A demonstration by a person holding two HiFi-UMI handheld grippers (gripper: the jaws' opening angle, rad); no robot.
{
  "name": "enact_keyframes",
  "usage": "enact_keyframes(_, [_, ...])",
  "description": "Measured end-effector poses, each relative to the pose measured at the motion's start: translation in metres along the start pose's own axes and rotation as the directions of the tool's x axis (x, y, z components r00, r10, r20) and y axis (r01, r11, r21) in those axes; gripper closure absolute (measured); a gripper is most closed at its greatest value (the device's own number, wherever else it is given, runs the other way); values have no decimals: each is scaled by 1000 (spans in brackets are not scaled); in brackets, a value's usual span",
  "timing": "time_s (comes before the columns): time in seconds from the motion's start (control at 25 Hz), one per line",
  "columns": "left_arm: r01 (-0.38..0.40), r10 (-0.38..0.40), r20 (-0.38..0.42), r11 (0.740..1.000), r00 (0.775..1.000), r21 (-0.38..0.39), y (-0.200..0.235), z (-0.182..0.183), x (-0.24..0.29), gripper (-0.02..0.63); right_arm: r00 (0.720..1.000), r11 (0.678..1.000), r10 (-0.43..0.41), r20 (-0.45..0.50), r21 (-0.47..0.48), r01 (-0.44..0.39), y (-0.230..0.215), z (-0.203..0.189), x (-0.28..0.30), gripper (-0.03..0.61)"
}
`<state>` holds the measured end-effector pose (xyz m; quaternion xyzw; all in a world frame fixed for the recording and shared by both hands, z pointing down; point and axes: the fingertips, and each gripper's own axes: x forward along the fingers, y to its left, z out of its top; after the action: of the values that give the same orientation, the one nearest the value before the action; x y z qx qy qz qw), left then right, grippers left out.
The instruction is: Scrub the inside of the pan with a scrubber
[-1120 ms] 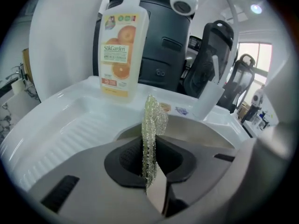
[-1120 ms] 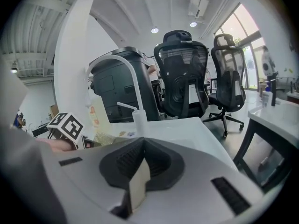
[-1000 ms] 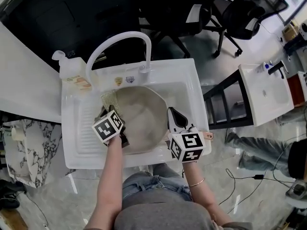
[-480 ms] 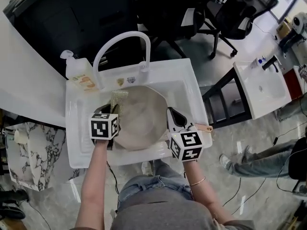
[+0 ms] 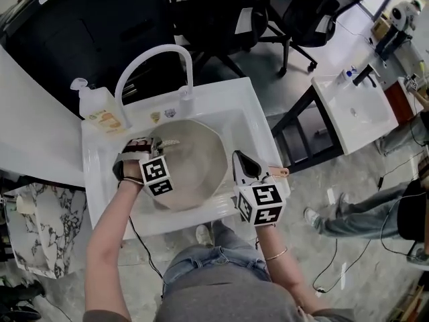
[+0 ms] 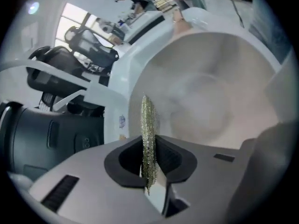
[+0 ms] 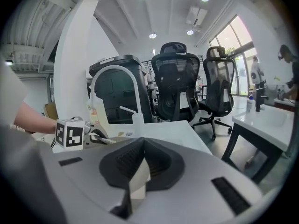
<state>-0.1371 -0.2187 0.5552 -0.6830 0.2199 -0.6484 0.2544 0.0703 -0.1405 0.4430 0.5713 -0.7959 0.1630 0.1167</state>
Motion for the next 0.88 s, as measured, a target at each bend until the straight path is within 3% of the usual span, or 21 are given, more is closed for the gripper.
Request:
enact_keyframes(0.12, [133, -125, -72, 983, 990, 127, -24, -1, 7, 549, 1000, 1000, -18, -5, 5, 18, -7, -1, -4, 568])
enact_keyframes(0.24, [280, -258, -153, 948, 954, 149, -44, -3, 5, 552, 1000, 1000, -24, -7, 7, 24, -9, -2, -7, 568])
enact_keyframes(0.36, [443, -407, -229, 886, 884, 134, -64, -6, -1, 554, 1000, 1000, -25, -1, 6, 25, -8, -1, -11, 568])
enact_keyframes(0.52, [581, -540, -294, 810, 789, 72, -84, -17, -14, 554, 1000, 1000, -27, 0, 5, 27, -4, -3, -18, 568])
enact_keyframes(0.6, [637, -603, -298, 770, 740, 24, -97, -19, -24, 554, 1000, 1000, -29, 1, 7, 29, -2, -5, -24, 568])
enact_keyframes(0.76, [703, -681, -282, 711, 676, -33, -121, -16, -45, 554, 999, 999, -38, 6, 10, 38, 1, -10, -38, 568])
enact_keyframes(0.88, [755, -753, -230, 648, 616, -98, -136, -5, -63, 554, 999, 999, -48, 10, 15, 48, 4, -14, -49, 568])
